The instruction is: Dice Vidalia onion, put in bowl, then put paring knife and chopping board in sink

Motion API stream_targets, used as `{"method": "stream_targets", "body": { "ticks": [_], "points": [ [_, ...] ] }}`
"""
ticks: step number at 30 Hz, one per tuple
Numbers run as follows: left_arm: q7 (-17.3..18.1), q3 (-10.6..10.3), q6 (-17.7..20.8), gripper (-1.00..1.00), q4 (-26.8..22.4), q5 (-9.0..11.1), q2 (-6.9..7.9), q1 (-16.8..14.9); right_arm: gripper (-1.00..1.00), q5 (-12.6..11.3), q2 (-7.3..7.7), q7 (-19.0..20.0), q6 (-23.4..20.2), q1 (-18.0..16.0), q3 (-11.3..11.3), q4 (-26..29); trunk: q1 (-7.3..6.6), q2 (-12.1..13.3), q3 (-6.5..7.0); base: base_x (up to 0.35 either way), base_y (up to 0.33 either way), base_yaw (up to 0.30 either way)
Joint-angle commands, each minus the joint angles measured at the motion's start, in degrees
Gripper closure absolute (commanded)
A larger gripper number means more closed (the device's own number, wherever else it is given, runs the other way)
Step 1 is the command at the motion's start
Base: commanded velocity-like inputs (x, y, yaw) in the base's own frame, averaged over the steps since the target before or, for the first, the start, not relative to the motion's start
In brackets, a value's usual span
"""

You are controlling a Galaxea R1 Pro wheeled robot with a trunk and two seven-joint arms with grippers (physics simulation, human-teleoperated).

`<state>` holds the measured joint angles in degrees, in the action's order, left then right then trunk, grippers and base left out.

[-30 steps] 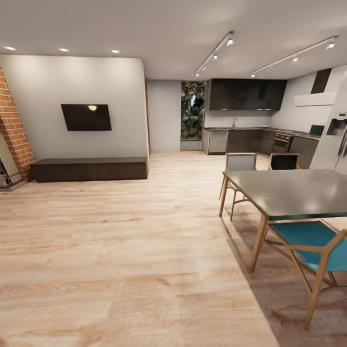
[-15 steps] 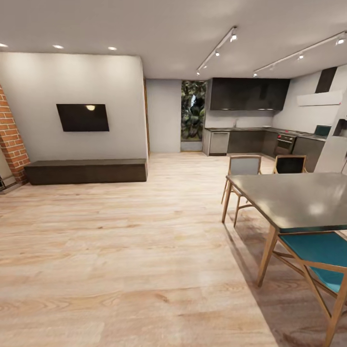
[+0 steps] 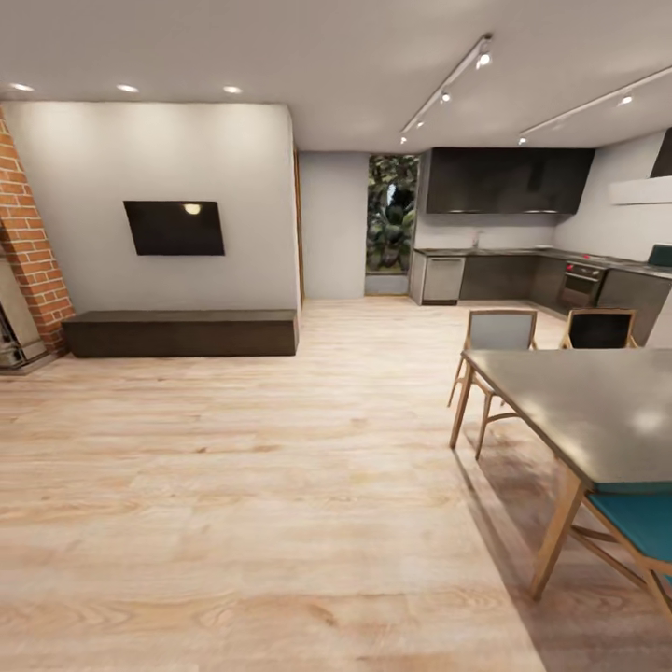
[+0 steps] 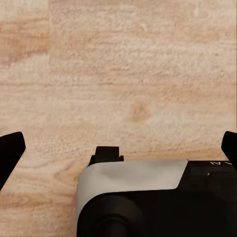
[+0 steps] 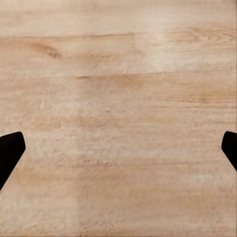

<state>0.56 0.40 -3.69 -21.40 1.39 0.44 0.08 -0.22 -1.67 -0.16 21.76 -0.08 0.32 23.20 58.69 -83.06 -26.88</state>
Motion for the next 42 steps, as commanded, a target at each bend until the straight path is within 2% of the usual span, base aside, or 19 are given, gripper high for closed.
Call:
{"method": "stream_targets", "body": {
  "ticks": [1, 42],
  "points": [
    [0.1, 0.0, -0.1, -1.0, 0.0, 0.1, 0.0, 0.0, -1.0, 0.0, 0.0, 0.0, 0.1, 0.0, 0.0, 0.0, 0.04, 0.0, -0.04, 0.345, 0.0, 0.267],
    [0.1, 0.0, -0.1, -1.0, 0.0, 0.1, 0.0, 0.0, -1.0, 0.0, 0.09, 0.0, 0.1, 0.0, 0.0, 0.0, 0.04, 0.0, -0.04, 0.346, 0.0, 0.015]
  ]
}}
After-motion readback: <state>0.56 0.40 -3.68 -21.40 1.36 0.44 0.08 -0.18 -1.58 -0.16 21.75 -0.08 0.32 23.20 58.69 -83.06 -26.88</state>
